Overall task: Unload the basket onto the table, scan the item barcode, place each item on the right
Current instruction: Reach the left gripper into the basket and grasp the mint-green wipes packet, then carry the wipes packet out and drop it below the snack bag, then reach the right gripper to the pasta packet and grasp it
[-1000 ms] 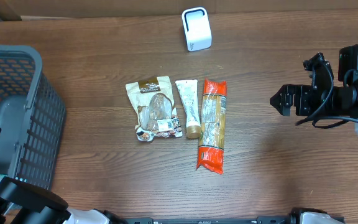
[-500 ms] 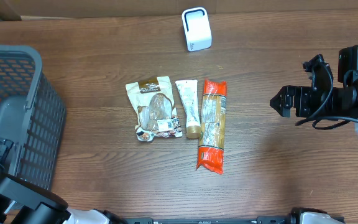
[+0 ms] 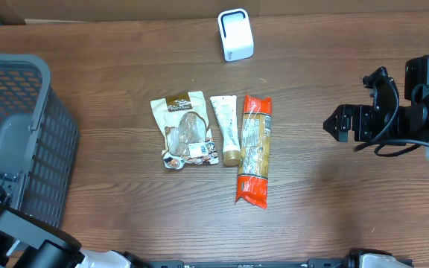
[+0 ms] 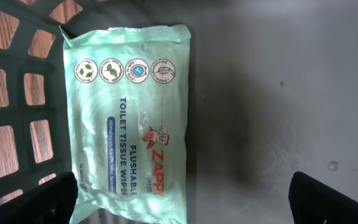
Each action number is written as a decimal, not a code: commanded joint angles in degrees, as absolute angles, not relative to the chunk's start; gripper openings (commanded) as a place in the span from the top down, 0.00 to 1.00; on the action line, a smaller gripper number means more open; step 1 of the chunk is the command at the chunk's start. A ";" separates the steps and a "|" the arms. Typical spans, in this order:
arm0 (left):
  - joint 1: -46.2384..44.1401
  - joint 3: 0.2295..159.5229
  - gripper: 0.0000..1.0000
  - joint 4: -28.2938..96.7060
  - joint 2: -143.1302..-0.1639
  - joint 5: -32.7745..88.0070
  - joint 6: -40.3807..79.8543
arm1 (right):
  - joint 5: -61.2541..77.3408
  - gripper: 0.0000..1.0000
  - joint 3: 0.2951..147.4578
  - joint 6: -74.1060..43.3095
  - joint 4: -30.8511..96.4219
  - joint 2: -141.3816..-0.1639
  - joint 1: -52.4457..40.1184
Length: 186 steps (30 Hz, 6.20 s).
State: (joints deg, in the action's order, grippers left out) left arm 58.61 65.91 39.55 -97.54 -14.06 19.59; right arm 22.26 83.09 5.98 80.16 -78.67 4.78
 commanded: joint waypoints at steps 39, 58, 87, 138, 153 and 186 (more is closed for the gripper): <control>62.24 63.70 0.94 36.14 -103.46 -5.54 18.00 | 22.50 0.00 84.33 5.80 79.85 -78.26 4.45; 62.22 89.93 0.92 45.45 -99.42 40.14 17.74 | 22.50 0.00 84.33 5.80 79.37 -78.26 4.45; 13.02 101.69 0.82 78.74 -79.68 27.35 1.67 | 22.52 0.00 84.33 5.78 78.63 -78.26 4.45; -17.56 104.25 0.00 69.30 -94.41 8.36 12.21 | 26.00 0.00 79.88 -10.85 65.89 -90.63 -11.66; -14.44 104.18 0.00 69.65 -95.79 7.05 14.76 | 21.82 0.08 79.88 -15.51 60.42 -105.58 -19.88; -11.75 103.88 0.00 70.43 -97.82 6.85 15.46 | 24.51 0.33 72.75 -15.05 50.41 -114.96 -21.30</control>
State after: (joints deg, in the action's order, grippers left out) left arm -11.94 103.59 70.32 -97.32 7.40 14.70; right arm 23.83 74.19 -14.96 51.94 -114.13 -20.45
